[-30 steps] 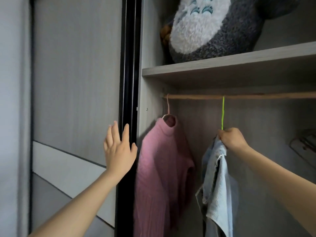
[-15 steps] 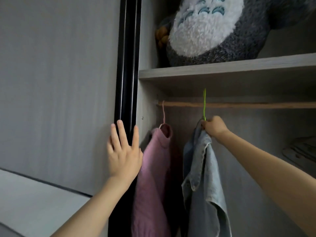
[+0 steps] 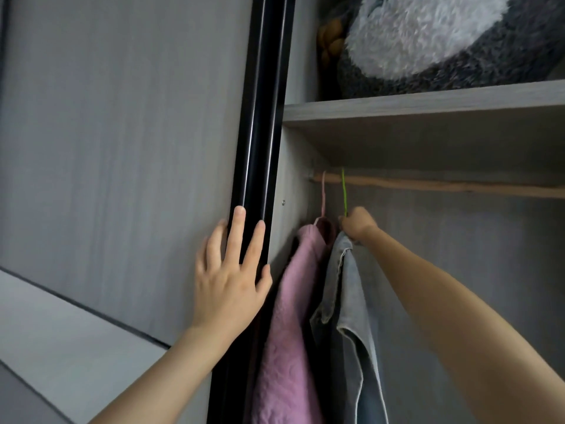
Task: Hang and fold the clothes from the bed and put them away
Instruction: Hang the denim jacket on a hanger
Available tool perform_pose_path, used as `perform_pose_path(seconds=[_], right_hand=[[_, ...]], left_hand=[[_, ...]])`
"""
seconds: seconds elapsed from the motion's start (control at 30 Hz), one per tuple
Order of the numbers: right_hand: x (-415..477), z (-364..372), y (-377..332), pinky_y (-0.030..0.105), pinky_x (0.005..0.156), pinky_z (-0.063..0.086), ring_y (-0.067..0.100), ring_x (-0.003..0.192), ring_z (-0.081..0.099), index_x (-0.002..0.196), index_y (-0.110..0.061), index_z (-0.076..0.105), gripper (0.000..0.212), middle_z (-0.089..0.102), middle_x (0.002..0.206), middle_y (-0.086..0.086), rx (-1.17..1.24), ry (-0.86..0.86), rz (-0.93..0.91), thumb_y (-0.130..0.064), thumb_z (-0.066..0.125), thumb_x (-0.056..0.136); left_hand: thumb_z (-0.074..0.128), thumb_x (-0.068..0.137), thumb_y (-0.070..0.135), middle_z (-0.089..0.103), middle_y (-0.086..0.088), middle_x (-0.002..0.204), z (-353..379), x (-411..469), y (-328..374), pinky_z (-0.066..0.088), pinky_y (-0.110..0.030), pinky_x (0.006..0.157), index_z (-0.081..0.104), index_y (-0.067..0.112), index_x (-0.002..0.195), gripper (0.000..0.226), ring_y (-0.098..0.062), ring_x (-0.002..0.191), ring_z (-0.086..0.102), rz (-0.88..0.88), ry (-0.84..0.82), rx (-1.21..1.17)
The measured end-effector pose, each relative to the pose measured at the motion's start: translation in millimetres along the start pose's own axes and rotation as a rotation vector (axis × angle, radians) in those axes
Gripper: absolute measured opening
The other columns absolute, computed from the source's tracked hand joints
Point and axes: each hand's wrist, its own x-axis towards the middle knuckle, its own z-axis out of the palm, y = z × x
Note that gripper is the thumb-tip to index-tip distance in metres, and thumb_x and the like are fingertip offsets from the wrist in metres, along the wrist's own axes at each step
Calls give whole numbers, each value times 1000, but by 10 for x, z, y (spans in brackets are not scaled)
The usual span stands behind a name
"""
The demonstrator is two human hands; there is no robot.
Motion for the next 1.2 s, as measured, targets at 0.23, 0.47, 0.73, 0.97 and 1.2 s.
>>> perform_pose_path(seconds=[0.23,0.47,0.73,0.97,1.2], right_hand=[[-98,381,-48,35,86,45,35,109,58,113,4,60,39,62,117,24,33,-20,-6,-30,47,96],[-325,406,-95,38,89,43,37,112,55,115,1,57,46,59,120,24,23,-18,-60,-38,37,99],[-742,-145,410,35,78,44,33,102,59,100,-11,62,27,64,107,16,-101,14,-131,-31,45,95],[-1315,-770,1216,33,91,43,31,117,51,130,-13,49,37,56,126,16,-397,9,21,-26,45,96],[-2197,-2035,2003,39,89,37,33,120,39,124,-8,46,36,48,126,15,-1020,291,186,-25,44,92]], left_hand=[[44,83,32,26,-17,147,-12,3,-16,47,-53,84,52,12,133,54,-38,121,37,15,9,-1],[43,85,31,38,-23,145,-55,32,-11,47,-53,83,54,10,132,53,-39,119,36,18,-33,56],[66,77,14,39,-29,142,-82,-72,117,36,-60,97,59,6,124,48,-43,129,35,33,-38,45],[39,73,26,53,-29,129,22,-488,970,42,-57,94,72,5,100,47,-44,121,50,120,-212,-216],[86,48,9,56,-35,120,102,-534,1964,44,-65,83,71,-1,95,50,-52,113,53,115,-445,-487]])
